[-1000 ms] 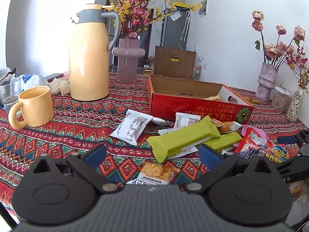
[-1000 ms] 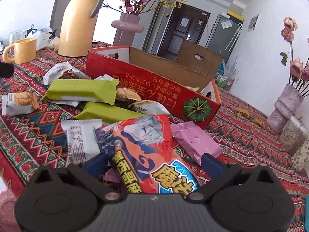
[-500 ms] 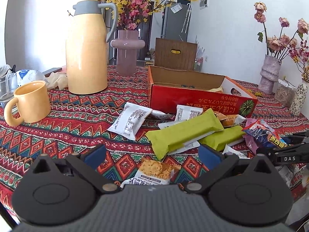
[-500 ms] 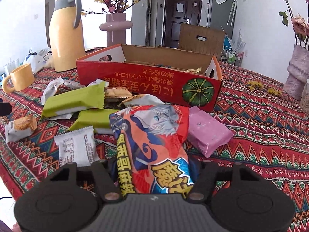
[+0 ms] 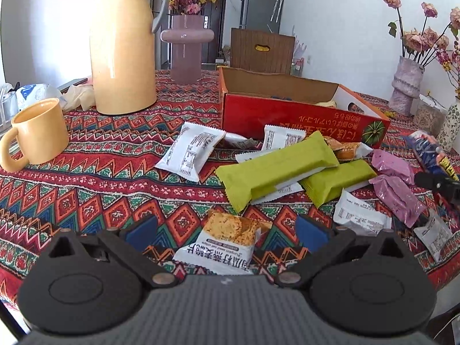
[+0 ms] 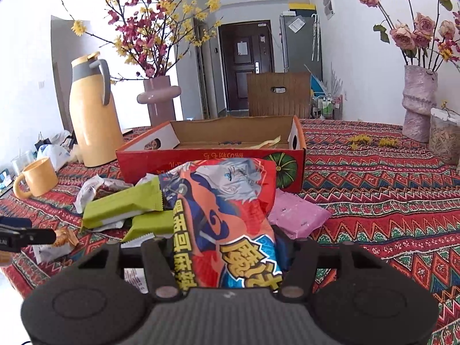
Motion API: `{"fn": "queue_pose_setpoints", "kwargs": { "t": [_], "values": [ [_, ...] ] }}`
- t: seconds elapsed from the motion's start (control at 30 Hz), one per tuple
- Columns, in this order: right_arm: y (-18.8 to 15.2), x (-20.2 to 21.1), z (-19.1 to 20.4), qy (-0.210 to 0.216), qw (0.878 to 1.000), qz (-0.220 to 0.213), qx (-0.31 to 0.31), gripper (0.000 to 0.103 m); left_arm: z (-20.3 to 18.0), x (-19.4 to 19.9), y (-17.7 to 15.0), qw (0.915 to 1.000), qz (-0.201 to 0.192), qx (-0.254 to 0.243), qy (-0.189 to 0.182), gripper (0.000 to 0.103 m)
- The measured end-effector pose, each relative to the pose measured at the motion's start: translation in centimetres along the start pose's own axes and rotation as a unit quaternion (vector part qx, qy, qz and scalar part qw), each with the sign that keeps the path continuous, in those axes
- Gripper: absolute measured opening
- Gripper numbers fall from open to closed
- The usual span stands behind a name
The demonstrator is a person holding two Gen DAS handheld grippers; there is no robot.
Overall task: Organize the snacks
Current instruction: 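Grasp the orange-blue chip bag with the right gripper while the left grasps a biscuit packet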
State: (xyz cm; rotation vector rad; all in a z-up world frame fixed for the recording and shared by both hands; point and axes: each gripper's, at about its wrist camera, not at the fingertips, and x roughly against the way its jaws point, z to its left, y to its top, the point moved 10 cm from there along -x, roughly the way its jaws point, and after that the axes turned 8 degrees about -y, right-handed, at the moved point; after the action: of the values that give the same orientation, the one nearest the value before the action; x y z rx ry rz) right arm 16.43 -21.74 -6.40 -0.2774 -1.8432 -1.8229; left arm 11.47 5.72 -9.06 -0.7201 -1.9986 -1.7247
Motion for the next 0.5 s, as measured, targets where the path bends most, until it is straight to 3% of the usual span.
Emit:
{"fn": "queue_pose_setpoints", "kwargs": {
  "t": [0.27,0.5],
  "values": [
    [-0.9,1.0,0.0,-0.019,1.000,-0.005,-0.016,0.057,-0.4,-1.8,-1.1,0.9995,0.031,-0.007,0.000,0.103],
    [-1.5,1.4,-0.1,-0.020,1.000,-0.002,-0.021,0.057,-0.4,-3.1,-1.6,0.9989,0.047,0.002,0.004,0.088]
  ]
}}
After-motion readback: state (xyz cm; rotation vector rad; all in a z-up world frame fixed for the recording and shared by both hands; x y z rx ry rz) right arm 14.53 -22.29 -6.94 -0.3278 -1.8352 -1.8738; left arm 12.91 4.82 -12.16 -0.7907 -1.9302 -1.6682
